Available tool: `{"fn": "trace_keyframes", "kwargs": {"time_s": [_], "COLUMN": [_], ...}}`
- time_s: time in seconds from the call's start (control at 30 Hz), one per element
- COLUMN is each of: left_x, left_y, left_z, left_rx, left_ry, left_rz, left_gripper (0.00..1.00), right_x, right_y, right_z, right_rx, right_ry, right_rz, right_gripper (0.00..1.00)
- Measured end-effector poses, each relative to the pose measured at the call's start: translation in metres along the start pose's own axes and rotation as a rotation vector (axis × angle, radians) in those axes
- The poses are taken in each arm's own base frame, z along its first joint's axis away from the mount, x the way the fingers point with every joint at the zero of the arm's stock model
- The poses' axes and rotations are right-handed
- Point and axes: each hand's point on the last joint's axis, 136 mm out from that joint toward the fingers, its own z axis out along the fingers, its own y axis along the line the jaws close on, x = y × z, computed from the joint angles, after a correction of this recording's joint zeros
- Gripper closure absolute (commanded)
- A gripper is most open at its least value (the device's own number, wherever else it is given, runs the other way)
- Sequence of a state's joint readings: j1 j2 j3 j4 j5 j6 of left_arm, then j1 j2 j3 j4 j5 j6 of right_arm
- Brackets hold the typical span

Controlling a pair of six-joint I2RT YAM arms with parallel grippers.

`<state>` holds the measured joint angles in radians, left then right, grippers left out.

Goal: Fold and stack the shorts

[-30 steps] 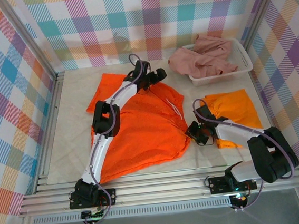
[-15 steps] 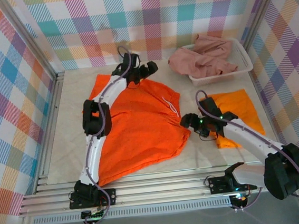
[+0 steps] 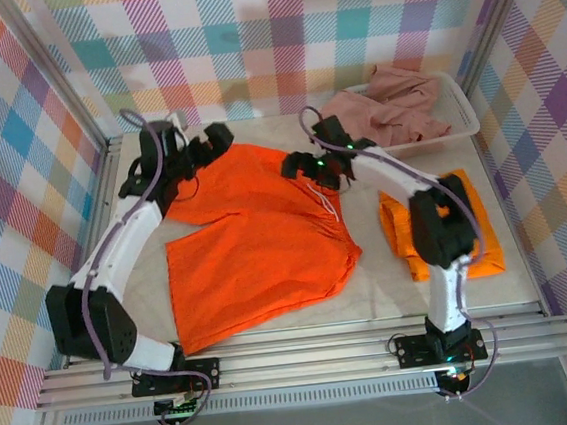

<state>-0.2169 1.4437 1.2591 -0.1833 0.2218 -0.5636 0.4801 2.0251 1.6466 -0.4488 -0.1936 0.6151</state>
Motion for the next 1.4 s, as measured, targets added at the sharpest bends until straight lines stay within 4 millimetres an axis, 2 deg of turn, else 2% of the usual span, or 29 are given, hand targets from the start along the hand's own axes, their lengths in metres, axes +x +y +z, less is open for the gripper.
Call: {"fn": "trace_keyframes", "kwargs": {"time_s": [0.07,0.2,0.27,0.4,0.47,0.57,0.63,0.97,1.23,1.4], "left_x": [0.023,0.060,0.068,0.075,0.076,0.081,0.087,0.121,0.143,0.161], "left_y": [0.030,0.075,0.087,0.092,0.093,0.100,0.106,0.129,0.138,0.146], "left_z": [-0.006,-0.021,-0.031,-0.051,-0.058,-0.063,-0.065,-0.084,-0.091,-0.114], "left_rx": [-0.063,-0.165,-0.192,-0.207,-0.223,-0.260,-0.289,-0.395,-0.436,-0.499], "left_ry": [0.033,0.087,0.080,0.052,0.043,0.053,0.072,0.130,0.188,0.180], "left_rz": [-0.025,-0.073,-0.097,-0.144,-0.167,-0.198,-0.219,-0.334,-0.381,-0.433], "left_gripper": [0.00,0.00,0.00,0.00,0.00,0.00,0.00,0.00,0.01,0.10], "right_x": [-0.018,-0.035,-0.041,-0.047,-0.061,-0.069,-0.080,-0.132,-0.151,-0.153], "right_y": [0.009,0.012,0.008,-0.003,0.001,-0.009,-0.012,-0.056,-0.065,-0.055], "right_z": [0.028,0.071,0.090,0.117,0.115,0.121,0.119,0.108,0.105,0.104], "right_rx": [-0.014,-0.021,-0.021,-0.025,-0.046,-0.050,-0.062,-0.030,-0.032,-0.073], "right_ry": [0.003,0.029,0.046,0.077,0.052,0.046,0.026,-0.102,-0.164,-0.164], "right_rz": [-0.010,-0.014,-0.005,0.024,0.032,0.073,0.097,0.245,0.258,0.212], "right_gripper": [0.01,0.01,0.00,0.01,0.00,0.00,0.00,0.00,0.01,0.00]}}
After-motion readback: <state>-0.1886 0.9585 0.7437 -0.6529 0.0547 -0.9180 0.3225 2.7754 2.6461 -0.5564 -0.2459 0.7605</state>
